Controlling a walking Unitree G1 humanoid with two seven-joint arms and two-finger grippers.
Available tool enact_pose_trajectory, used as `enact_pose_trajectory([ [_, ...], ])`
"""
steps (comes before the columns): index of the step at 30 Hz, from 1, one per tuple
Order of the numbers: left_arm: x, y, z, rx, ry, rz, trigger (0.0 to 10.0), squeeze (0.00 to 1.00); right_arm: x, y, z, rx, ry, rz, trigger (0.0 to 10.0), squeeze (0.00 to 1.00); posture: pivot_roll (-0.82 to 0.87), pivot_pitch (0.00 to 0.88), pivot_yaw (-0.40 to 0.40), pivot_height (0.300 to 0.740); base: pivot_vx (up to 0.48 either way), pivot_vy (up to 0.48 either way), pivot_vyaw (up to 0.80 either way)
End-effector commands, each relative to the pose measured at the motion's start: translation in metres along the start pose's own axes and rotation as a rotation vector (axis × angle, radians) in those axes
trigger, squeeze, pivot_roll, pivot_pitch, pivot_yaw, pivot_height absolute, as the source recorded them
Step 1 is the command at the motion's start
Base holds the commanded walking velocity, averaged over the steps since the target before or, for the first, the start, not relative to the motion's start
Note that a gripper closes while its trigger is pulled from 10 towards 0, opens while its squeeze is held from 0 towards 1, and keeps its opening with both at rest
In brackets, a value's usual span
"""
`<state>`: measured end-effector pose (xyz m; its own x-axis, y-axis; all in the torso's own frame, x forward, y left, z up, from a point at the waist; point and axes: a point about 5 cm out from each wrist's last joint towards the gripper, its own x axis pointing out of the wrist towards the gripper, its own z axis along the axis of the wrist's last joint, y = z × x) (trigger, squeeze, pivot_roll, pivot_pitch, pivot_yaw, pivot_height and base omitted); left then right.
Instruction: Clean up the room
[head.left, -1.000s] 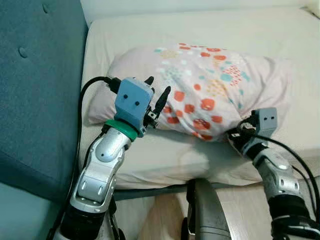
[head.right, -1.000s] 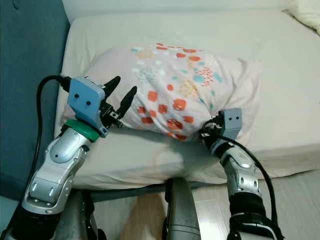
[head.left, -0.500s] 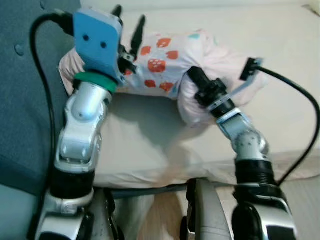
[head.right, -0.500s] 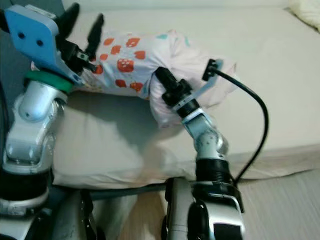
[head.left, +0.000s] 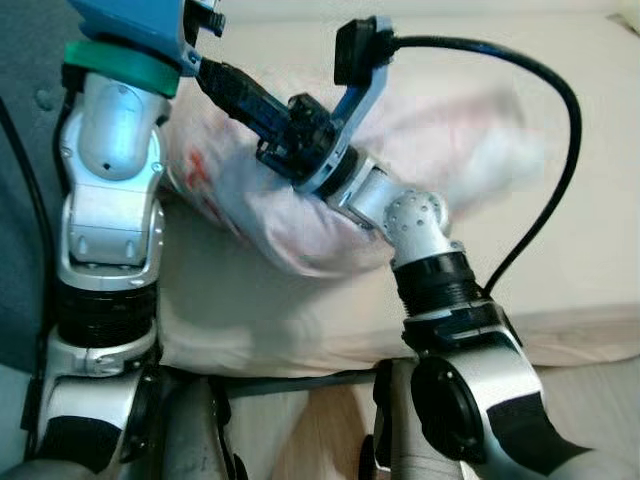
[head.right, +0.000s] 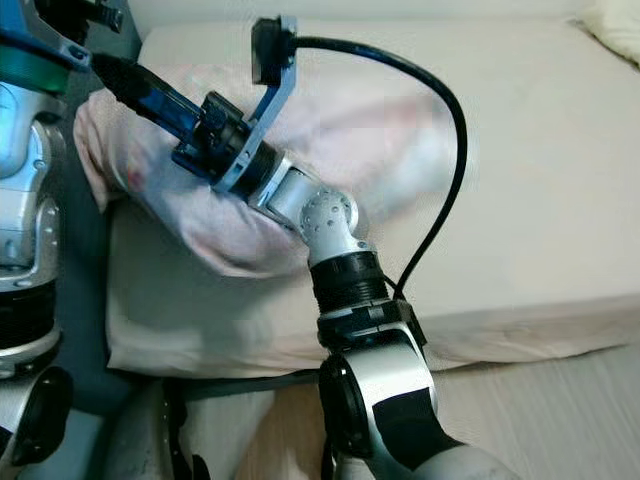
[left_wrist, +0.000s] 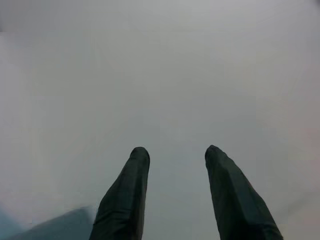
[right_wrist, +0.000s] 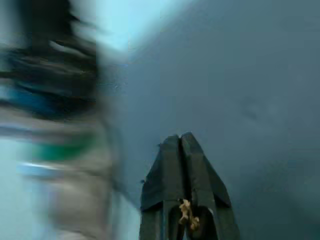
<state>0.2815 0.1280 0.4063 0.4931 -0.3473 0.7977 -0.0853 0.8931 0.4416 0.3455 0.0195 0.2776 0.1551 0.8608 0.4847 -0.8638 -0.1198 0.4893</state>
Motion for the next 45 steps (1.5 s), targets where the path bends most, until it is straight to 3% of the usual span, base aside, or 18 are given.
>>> enact_pose_trajectory([
  [1,-0.001,-0.006,0.004,-0.02,-0.013,-0.063,10.0,0.0,0.027,0.006,-0.038,0.068,0.055,0.031,0.0,0.0,0.1,0.117,0.013,0.551,0.0,0.0,0.0],
  [3,-0.016,-0.019,-0.005,-0.127,0.072,-0.167,10.0,0.0,-0.011,-0.032,-0.07,-0.028,0.207,-0.287,0.0,0.0,0.09,0.132,0.017,0.551,0.0,0.0,0.0],
  [5,-0.016,-0.019,-0.005,-0.127,0.072,-0.167,10.0,0.0,-0.011,-0.032,-0.07,-0.028,0.207,-0.287,0.0,0.0,0.09,0.132,0.017,0.551,0.0,0.0,0.0],
  [6,-0.021,-0.025,-0.008,-0.15,0.094,-0.184,10.0,0.0,-0.027,-0.041,-0.076,-0.07,0.243,-0.368,0.0,0.0,0.08,0.134,0.018,0.551,0.0,0.0,0.0],
  [7,-0.027,-0.032,-0.012,-0.168,0.117,-0.206,10.0,0.0,-0.043,-0.044,-0.081,-0.1,0.276,-0.38,10.0,0.0,0.08,0.138,0.022,0.551,0.0,0.0,0.0],
  [10,-0.036,-0.048,-0.021,-0.215,0.185,-0.244,10.0,0.0,-0.069,-0.034,-0.079,-0.154,0.295,-0.291,10.0,0.0,0.08,0.14,0.023,0.551,0.0,0.0,0.0],
  [11,-0.047,-0.062,-0.031,-0.358,0.316,-0.286,10.0,0.0,-0.085,-0.014,-0.07,-0.3,0.303,-0.189,10.0,0.0,0.07,0.144,0.027,0.551,0.0,0.0,0.0],
  [13,-0.056,-0.069,-0.037,-0.469,0.404,-0.288,10.0,0.0,-0.093,-0.002,-0.064,-0.367,0.288,-0.158,10.0,0.0,0.07,0.144,0.03,0.551,0.0,0.0,0.0],
  [16,-0.089,-0.078,-0.055,-0.71,0.653,-0.272,10.0,0.0,-0.123,0.017,-0.032,-0.708,0.16,-0.319,10.0,0.0,0.07,0.154,0.039,0.551,0.0,0.0,0.0],
  [17,-0.089,-0.078,-0.055,-0.71,0.653,-0.272,10.0,0.0,-0.123,0.017,-0.032,-0.708,0.16,-0.319,10.0,0.0,0.07,0.154,0.039,0.551,0.0,0.0,0.0],
  [19,-0.115,-0.08,-0.063,-0.776,0.78,-0.252,10.0,0.0,-0.149,0.035,0.009,-1.026,-0.021,-0.552,10.0,0.0,0.05,0.162,0.051,0.551,0.0,0.0,0.0],
  [23,-0.127,-0.08,-0.071,-0.817,0.864,-0.173,10.0,0.0,-0.162,0.052,0.034,-1.192,-0.122,-0.66,10.0,0.0,0.04,0.16,0.061,0.551,0.0,0.0,0.0],
  [28,-0.137,-0.074,-0.088,-0.803,0.962,-0.042,10.0,0.0,-0.184,0.067,0.054,-1.343,-0.132,-0.781,10.0,0.0,0.02,0.151,0.074,0.551,0.0,0.0,0.0],
  [32,-0.143,-0.069,-0.094,-0.793,1.006,-0.027,10.0,0.0,-0.201,0.071,0.061,-1.345,-0.15,-0.868,10.0,0.0,0.02,0.151,0.079,0.551,0.0,0.0,0.0],
  [33,-0.159,-0.064,-0.098,-0.783,1.069,-0.04,10.0,1.0,-0.22,0.071,0.067,-1.333,-0.172,-0.96,10.0,0.0,0.02,0.154,0.082,0.551,0.0,0.0,0.0],
  [36,-0.178,-0.059,-0.098,-0.814,1.141,-0.072,10.0,1.0,-0.234,0.07,0.069,-1.321,-0.201,-1.026,10.0,0.0,0.03,0.157,0.082,0.551,0.0,0.0,0.0],
  [38,-0.208,-0.054,-0.092,-0.902,1.253,-0.093,10.0,1.0,-0.243,0.068,0.069,-1.318,-0.233,-1.085,10.0,0.0,0.03,0.162,0.081,0.551,0.0,0.0,0.0],
  [45,-0.228,-0.046,-0.088,-1.066,1.293,-0.023,10.0,1.0,-0.236,0.058,0.065,-1.297,-0.249,-1.082,10.0,0.0,0.05,0.17,0.079,0.551,0.0,0.0,0.0],
])
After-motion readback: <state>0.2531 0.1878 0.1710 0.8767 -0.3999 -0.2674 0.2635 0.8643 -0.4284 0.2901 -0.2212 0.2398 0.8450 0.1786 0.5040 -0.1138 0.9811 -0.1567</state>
